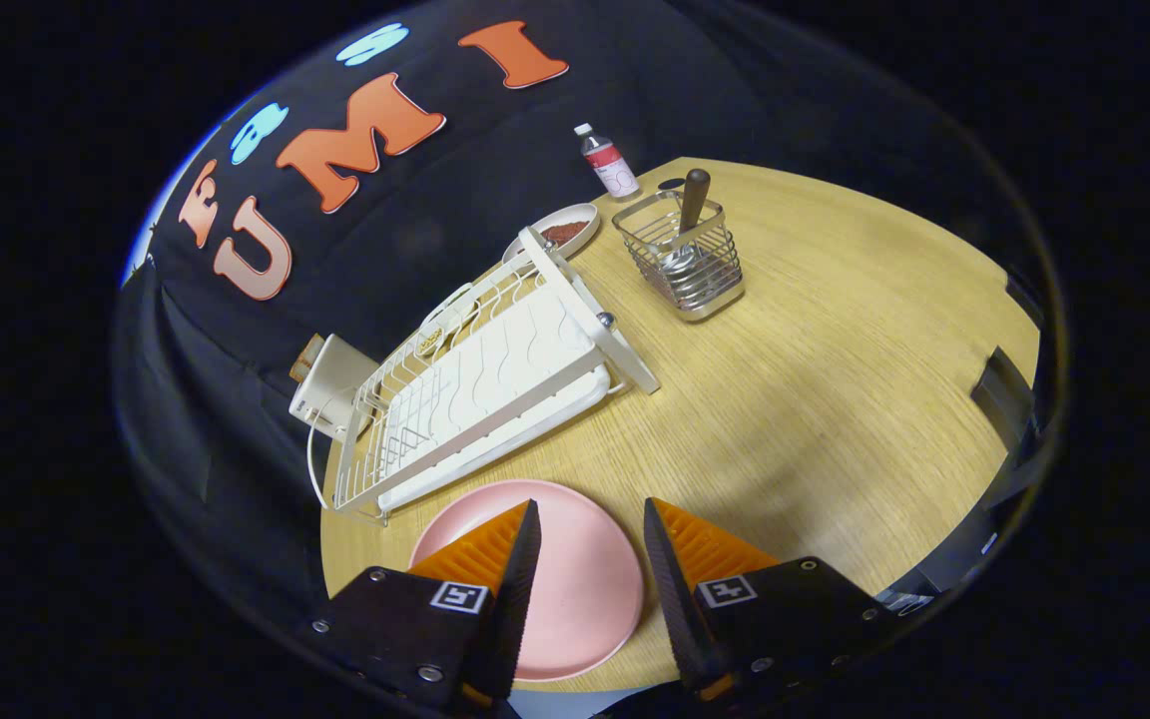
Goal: Take the plate from the dish rack, then take the spoon from the basket and place it into the plate.
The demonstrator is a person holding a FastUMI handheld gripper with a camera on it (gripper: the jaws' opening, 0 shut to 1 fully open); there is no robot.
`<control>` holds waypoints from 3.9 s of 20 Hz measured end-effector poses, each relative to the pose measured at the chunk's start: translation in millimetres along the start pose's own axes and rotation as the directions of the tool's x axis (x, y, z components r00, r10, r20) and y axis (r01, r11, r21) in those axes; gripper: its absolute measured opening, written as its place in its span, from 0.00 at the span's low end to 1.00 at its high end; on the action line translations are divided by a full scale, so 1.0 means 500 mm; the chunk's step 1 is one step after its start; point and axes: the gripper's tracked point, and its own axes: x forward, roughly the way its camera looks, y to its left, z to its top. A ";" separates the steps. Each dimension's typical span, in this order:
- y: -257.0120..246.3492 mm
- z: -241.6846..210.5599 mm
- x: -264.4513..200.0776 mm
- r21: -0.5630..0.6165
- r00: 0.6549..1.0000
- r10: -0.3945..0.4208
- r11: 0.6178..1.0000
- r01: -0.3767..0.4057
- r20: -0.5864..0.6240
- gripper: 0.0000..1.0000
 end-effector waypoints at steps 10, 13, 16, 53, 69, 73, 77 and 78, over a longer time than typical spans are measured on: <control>-0.051 0.156 -0.037 -0.160 0.977 -0.107 0.978 0.137 0.182 0.99; -0.059 0.223 -0.045 -0.213 0.953 -0.123 0.959 0.185 0.275 0.98; -0.067 0.282 -0.046 -0.249 0.924 -0.128 0.941 0.228 0.361 0.98; -0.075 0.453 0.101 -0.454 0.882 0.100 0.881 0.137 0.460 0.08; -0.017 0.407 -0.098 -0.452 0.837 0.108 0.874 0.177 0.537 0.08; 0.018 0.345 -0.128 -0.443 0.839 0.115 0.882 0.160 0.532 0.08; 0.059 0.277 -0.138 -0.454 0.849 0.124 0.879 0.146 0.513 0.08; 0.070 0.262 -0.138 -0.457 0.852 0.128 0.878 0.141 0.509 0.08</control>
